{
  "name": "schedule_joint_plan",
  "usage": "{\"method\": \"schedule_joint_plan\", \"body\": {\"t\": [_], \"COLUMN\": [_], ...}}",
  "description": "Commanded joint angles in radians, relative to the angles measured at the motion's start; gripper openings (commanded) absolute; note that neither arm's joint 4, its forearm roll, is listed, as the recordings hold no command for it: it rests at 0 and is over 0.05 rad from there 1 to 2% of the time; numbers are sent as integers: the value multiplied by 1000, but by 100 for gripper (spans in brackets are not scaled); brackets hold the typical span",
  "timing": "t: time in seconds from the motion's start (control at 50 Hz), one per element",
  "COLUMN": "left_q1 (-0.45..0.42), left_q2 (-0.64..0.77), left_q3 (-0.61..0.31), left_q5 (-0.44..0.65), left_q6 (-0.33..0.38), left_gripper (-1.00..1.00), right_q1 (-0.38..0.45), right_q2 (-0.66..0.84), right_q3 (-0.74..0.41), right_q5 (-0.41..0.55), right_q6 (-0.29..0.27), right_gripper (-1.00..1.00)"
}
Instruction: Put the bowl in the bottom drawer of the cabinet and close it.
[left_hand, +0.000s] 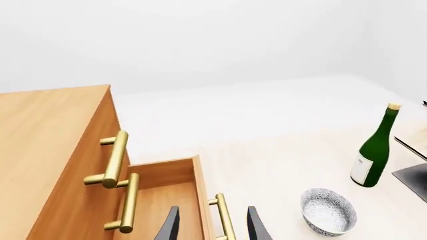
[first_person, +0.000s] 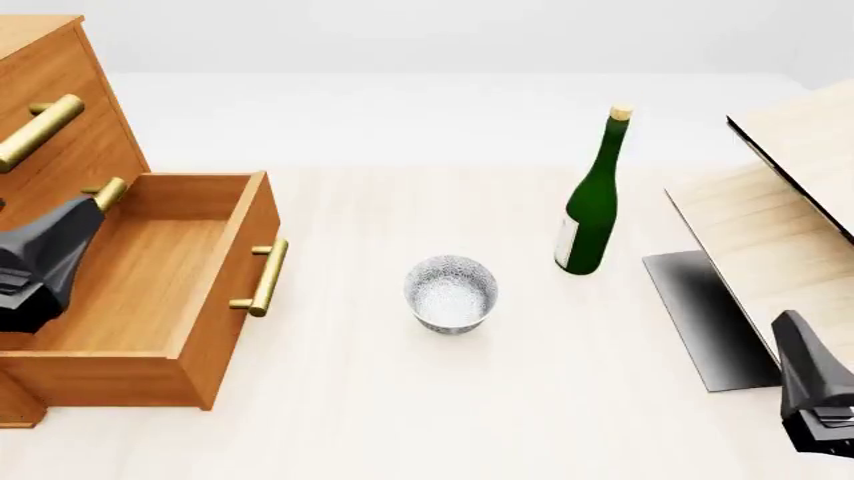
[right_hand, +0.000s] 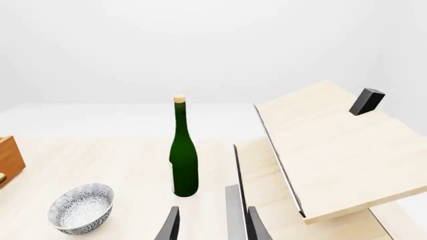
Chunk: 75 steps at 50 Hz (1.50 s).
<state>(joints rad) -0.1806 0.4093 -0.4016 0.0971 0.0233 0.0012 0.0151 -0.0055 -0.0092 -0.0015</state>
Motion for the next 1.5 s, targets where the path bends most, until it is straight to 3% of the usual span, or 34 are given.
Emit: {"method": "schedule_joint_plan", "body": {"t": [0.02,0.04,0.46,0.62,0.8,1.2,1.34,1.42,1.44,1.5], "left_q1": [71,24,-62,-120,-79,13,57,71,89,91], "left_q2": [164,116,263,321,342,396,468,521,600,600], "left_q3": [-98,-116,-258,-286,-257,-153,-125,-123,-78,-72], "left_q5": [-42,47,144,175,187,131,88,55,-6,-9], "left_q6": [18,24,-12,-80,-97,-217,-269,-264,-300,-300], "left_gripper": [100,100,100,100,100,100,100,100,100,100], "right_q1": [0,0,0,0,0,0,0,0,0,0], "right_q2": [1,0,1,0,1,0,0,0,1,1], "right_q3": [0,0,0,0,0,0,0,0,0,0], "right_q5": [0,0,0,0,0,0,0,0,0,-1], "right_q6": [0,0,0,0,0,0,0,0,0,0], "right_gripper": [100,100,100,100,100,100,100,100,100,100]}}
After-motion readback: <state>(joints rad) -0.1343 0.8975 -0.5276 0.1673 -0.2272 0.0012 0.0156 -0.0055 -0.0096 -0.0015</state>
